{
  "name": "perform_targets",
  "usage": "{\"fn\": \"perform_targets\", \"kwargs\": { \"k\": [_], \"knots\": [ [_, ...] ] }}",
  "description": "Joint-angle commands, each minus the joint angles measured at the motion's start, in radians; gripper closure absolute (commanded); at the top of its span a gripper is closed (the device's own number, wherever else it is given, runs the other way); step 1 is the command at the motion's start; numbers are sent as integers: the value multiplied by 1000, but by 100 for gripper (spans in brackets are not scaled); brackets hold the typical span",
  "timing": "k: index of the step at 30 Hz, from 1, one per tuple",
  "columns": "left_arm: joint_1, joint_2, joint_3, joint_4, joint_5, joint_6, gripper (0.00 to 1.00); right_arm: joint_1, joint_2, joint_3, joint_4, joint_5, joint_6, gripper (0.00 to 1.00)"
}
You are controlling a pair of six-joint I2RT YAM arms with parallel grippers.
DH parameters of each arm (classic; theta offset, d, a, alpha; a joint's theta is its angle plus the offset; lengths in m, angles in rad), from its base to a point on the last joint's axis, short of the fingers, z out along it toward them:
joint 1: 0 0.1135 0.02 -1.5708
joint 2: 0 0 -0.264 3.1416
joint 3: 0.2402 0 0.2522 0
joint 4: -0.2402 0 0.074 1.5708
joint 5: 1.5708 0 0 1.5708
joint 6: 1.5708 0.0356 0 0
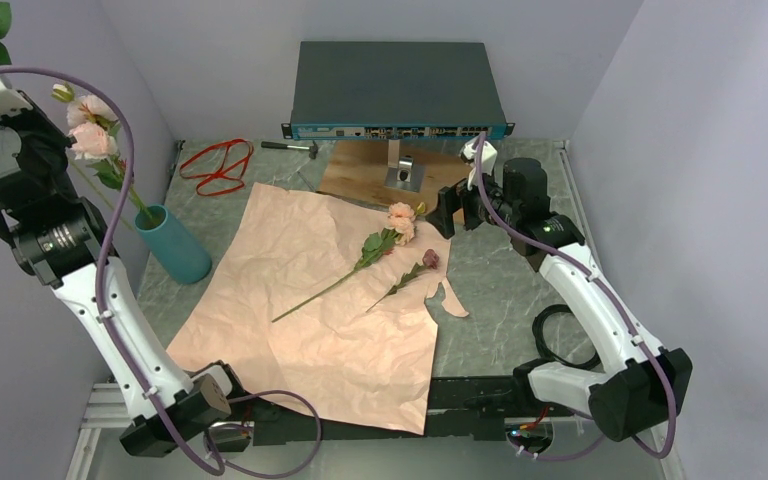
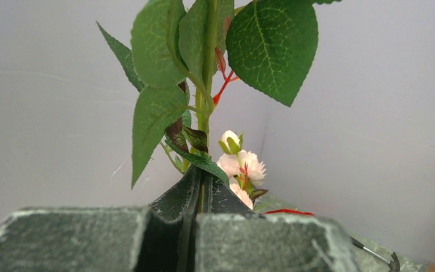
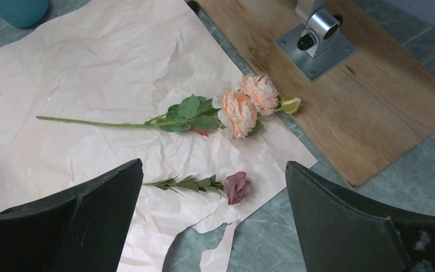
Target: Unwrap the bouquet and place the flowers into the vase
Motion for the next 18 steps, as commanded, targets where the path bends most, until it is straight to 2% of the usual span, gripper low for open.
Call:
{"fn": "perform_targets", "kwargs": {
  "k": [1, 5, 8, 18],
  "knots": [
    [5, 35, 89, 88, 51, -28, 100, -2, 6, 44, 6, -10, 9, 0],
    [5, 91, 195, 36, 74, -68, 100, -2, 12, 47, -4, -5, -1, 0],
    [5, 108, 220, 30, 97, -92, 100, -2, 17, 49, -5, -2, -6, 0],
    [5, 80, 102, 45, 130, -97, 100, -2, 31, 49, -7, -9, 1, 0]
  ]
}}
